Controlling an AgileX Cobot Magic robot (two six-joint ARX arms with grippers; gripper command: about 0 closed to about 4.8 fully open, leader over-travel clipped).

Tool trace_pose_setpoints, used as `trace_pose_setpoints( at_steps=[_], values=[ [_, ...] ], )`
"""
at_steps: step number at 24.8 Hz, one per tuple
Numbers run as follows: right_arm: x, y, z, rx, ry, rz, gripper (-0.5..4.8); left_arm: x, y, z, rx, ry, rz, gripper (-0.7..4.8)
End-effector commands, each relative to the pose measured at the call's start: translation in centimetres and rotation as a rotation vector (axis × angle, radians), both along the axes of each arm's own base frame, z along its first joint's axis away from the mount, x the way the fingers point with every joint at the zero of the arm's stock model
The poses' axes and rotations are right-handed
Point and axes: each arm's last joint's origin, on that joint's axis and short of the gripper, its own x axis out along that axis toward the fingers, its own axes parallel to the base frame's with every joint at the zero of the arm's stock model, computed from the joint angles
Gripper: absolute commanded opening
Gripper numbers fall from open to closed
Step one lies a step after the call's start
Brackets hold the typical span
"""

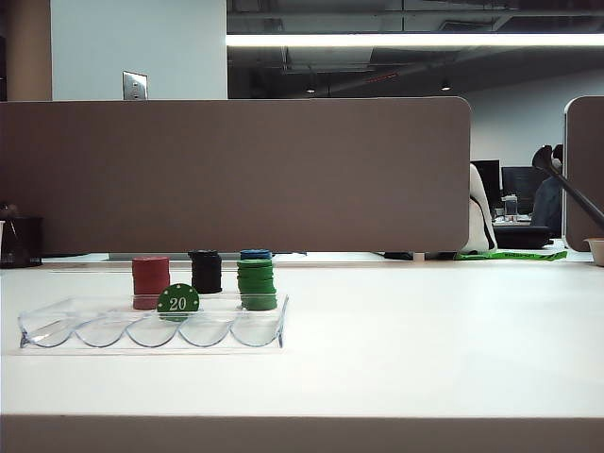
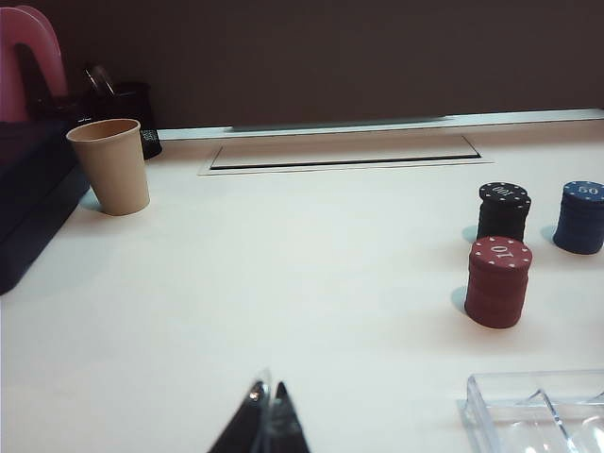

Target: Pick up the chip in the box and place it on the pile of chips with the same color.

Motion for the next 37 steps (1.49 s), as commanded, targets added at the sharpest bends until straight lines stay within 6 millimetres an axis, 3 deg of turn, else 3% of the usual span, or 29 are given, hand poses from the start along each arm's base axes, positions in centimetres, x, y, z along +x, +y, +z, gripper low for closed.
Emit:
trace_pose_setpoints(
  at_steps=[1,28,37],
  values=[
    [0.0,0.0,0.1,0.001,-0.009,0.002,-0.06,0.0,0.0,0.2,-0.002,-0.009,-0.005,-0.05],
    [-0.1,0.0,0.3,0.000,-0.005,0.008,-0.06,0.0,-0.1,0.4,-0.093,-0.026,-0.029,-0.06],
    [-1.1,0.3,2.8,-0.009,0.071,0.097,-0.06,-1.2,-0.4,3.8,-0.071,0.005,-0.128,-0.06]
  ],
)
